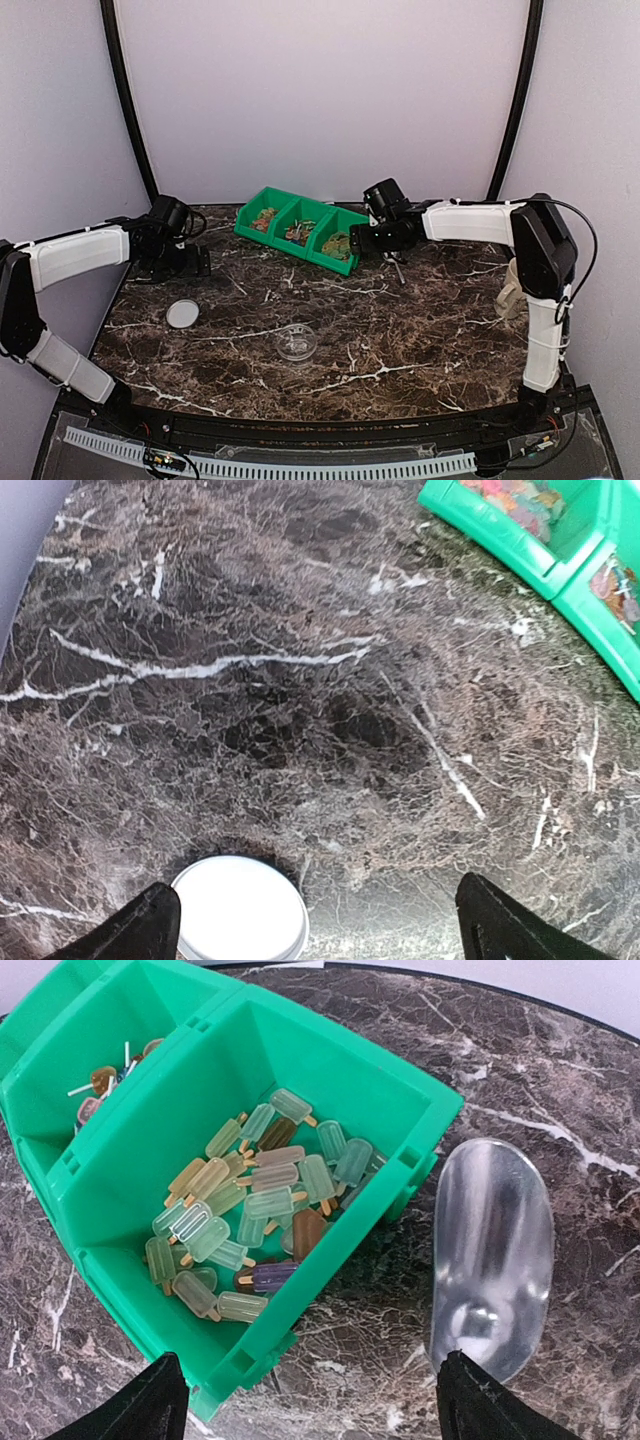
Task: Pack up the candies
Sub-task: Move the storage box to the center of the board.
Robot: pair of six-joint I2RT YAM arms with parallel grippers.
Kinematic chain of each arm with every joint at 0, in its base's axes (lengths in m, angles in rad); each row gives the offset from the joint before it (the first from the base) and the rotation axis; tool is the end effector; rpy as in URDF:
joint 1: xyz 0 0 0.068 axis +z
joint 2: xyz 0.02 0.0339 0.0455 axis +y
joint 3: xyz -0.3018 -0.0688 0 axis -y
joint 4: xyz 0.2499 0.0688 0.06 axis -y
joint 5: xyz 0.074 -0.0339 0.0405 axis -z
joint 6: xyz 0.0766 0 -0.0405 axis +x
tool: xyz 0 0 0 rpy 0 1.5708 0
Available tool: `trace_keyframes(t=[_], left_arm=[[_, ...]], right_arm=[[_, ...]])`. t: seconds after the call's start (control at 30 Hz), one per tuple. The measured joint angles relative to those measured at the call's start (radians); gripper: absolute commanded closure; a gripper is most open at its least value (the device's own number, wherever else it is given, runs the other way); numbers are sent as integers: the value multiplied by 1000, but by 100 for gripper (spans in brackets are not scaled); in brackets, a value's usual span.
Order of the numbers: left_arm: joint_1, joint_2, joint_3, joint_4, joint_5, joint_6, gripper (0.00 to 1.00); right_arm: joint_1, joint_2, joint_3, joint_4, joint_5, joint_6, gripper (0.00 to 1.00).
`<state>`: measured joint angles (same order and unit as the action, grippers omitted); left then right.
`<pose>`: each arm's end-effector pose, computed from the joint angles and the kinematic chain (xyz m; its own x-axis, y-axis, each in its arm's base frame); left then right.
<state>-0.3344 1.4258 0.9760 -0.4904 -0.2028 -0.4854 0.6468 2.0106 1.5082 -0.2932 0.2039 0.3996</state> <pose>0.3030 -0.0889 0.2371 -0.7725 -0.2154 -0.5974 -0.1708 0.9765 -0.1312 0.4089 0.2894 0.2124 -0.7107 -0.0593 -0.7010 -0.2177 0.9661 0.1390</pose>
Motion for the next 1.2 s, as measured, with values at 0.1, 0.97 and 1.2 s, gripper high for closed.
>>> trace_keyframes(t=[0.1, 0.97, 1.2], left_arm=[[0, -39, 0, 1, -1, 24, 1], [0, -166, -109, 106, 3, 82, 1], [0, -166, -117, 119, 8, 82, 1]], right_arm=[[19, 52, 32, -4, 20, 18, 18], [56, 213, 196, -48, 105, 32, 64], [54, 218, 203, -47, 108, -18, 70]])
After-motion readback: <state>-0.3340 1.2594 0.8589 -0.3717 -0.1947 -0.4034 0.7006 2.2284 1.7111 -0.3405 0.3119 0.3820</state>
